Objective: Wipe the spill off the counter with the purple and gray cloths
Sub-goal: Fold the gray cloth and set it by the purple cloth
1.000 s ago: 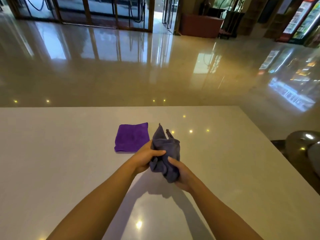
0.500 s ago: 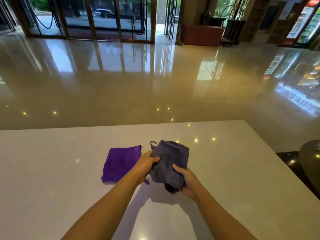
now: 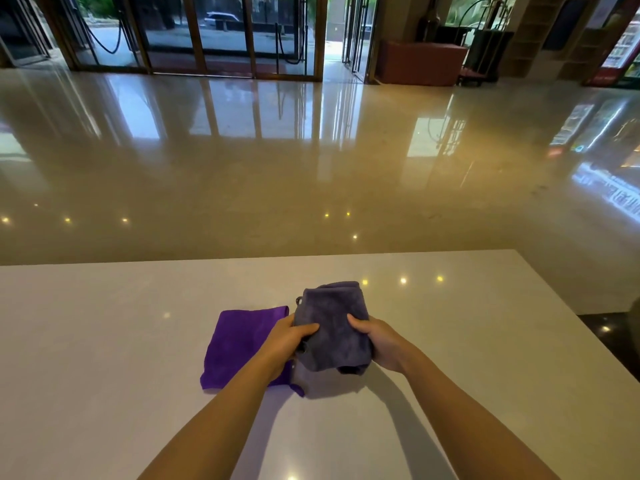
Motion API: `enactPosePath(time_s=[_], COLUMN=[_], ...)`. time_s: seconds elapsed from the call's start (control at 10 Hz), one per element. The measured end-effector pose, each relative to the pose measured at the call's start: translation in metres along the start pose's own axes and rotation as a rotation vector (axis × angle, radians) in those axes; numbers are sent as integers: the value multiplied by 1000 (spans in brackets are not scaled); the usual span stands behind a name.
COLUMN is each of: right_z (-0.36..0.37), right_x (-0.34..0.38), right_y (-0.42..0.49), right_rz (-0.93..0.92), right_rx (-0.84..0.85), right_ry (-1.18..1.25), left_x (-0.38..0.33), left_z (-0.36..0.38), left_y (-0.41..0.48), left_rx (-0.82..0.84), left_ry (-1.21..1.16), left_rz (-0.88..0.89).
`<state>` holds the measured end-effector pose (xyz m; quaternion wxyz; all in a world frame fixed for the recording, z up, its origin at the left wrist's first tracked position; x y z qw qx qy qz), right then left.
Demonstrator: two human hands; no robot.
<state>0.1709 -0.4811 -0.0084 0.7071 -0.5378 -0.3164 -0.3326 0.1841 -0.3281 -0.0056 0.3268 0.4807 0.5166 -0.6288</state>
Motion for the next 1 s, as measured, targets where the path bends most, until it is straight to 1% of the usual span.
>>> enactPosePath(time_s=[0.1,0.2,0.3,0.4,0.5,0.6,0.7,0.8,0.9,1.0], right_z=[-12,-19,-26,-25,-27,-27,-24,-24,-25,-17], right_x=[3,2,-12,-18,-34,-43,-42,-42,-34,-5], right_y=[9,15,20,20,27,30,28,23,12,-7], right_rz=[-91,-172,-208,-317,-222,-145,-75,-38,-63,-201], right_rx=[-97,-200,-356,-388,-434,-492,-518,-454,-482,-552], right_ry=[-65,-202,-434,-608,-915,-1057,-1096,-1330,-1283,-1232], left_x=[0,7,16,25,38,48,47,38,23,-3], left_z=[-6,-12,-13,-10,-11,-13,-15,-15,-21,-33], left_y=[12,22,25,23,23,24,22,19,13,3], left_rx=[-85,-183,-263,-299,-320,-331,-335,-318,-299,-266], left_ry=[105,283,655,1093,1250,1265,1254,1150,1066,1119], left_rz=[28,50,83,26,-49,-106,-109,-24,79,201])
Point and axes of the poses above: each hand's wrist, its own y-axis towards the middle knuckle, its own z-axis out of the palm, x = y × z, the point moved 6 cm from there along y, towards the middle knuckle, and after that the axes turned 4 degrees about z, right-handed, at the moved point
